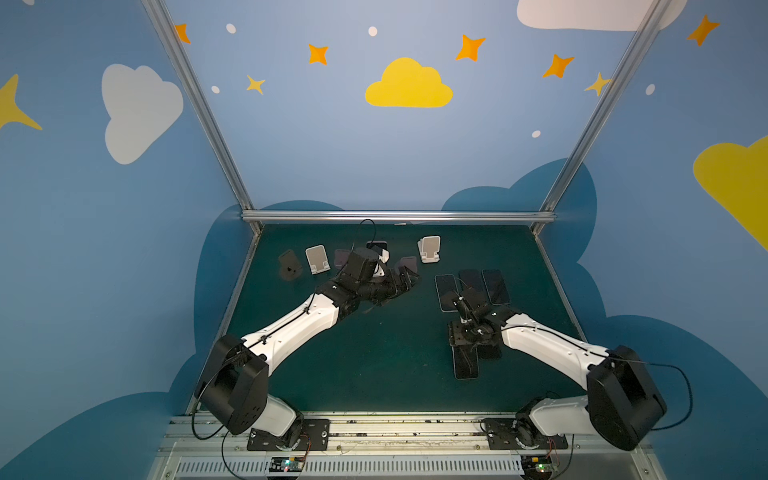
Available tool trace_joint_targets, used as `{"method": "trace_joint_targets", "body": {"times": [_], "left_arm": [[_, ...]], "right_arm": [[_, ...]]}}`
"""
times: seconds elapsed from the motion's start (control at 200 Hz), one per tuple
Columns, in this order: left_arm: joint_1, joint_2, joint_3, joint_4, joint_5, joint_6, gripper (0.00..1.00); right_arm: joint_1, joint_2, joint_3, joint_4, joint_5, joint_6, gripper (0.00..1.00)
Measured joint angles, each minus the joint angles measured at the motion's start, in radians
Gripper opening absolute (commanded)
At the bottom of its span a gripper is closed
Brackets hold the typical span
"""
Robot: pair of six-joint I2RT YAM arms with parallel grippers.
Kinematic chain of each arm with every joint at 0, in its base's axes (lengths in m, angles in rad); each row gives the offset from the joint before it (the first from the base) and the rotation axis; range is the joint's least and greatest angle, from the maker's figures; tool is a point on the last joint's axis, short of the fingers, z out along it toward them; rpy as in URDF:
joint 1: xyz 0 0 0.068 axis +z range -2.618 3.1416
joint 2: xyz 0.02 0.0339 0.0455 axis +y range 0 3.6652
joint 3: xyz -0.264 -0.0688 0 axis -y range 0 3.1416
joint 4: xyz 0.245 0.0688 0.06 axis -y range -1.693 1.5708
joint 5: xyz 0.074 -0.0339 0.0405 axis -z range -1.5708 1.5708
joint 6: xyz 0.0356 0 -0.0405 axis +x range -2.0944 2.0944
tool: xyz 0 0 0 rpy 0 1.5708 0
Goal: Remove the phone from the phone stand
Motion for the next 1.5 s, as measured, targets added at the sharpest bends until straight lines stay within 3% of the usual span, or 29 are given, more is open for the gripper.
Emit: {"method": "trace_joint_targets", "body": {"times": [0.396, 1.502], "left_arm": [[0.000, 0.011, 0.001, 0.001, 0.021, -0.002, 1.00], [0.004, 0.011, 0.001, 0.002, 0.018, 0.000, 1.00]], "right_arm": [[-0.028, 0.159, 0.027, 0.063, -0.009, -0.010, 0.67], [-0.064, 0.287, 0.149, 0.043, -0.008, -0.030, 0.79]]}}
